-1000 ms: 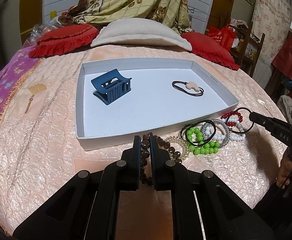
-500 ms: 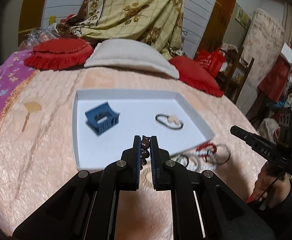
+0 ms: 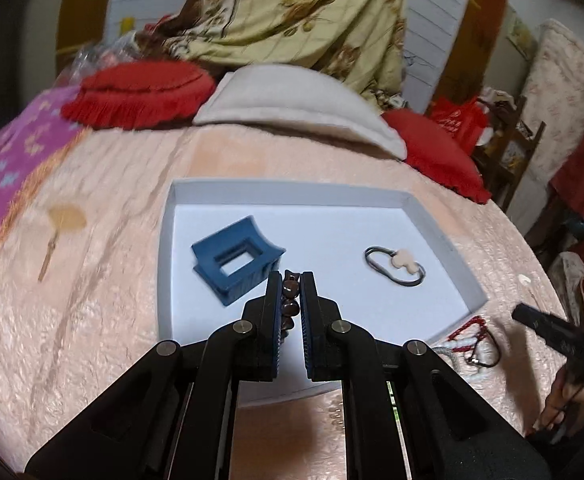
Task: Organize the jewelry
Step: 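Lower the bracelet into the tray and open the left gripper while the right places the hair tie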
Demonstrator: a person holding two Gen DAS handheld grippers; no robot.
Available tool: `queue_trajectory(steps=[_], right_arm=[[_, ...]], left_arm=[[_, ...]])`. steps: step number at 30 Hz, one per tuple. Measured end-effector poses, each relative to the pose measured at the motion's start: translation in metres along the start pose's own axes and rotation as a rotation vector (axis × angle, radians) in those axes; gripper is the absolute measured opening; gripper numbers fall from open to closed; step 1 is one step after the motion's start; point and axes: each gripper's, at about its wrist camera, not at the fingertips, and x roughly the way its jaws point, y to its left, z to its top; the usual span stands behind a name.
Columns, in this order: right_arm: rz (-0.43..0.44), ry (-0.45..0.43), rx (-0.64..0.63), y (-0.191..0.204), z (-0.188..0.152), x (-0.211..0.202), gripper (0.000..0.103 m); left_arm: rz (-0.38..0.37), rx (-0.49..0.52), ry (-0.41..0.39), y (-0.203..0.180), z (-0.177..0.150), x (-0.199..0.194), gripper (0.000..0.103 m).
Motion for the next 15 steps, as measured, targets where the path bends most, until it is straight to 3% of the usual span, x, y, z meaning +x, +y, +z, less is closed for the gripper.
queue_trajectory(steps=[2,7,11,14,15], right_arm=[[0.005,0.016,-0.009,-0.008,-0.009,0.000,0.038],[0.034,0.084,-0.137,-0.001,-0.026,0.015,0.038],[0.003,0.122,-0.240,0.014,-0.035,0.032,0.036],[-0.034,0.123,-0.263,0.014,-0.036,0.035,0.021],[-0.045,0.123,-0.259,0.012,-0.036,0.034,0.011]], left_arm=[[0.012,0.017,-0.019,-0.002,0.000,-0.003,0.007],[0.011,0.035,-0.023,-0.007,-0.002,-0.002,0.007],[0.008,0.032,-0.021,-0.009,-0.002,0.000,0.007],[0.007,0.024,-0.023,-0.007,-0.001,-0.001,0.007],[0.007,0.023,-0.023,-0.007,-0.001,-0.001,0.007]])
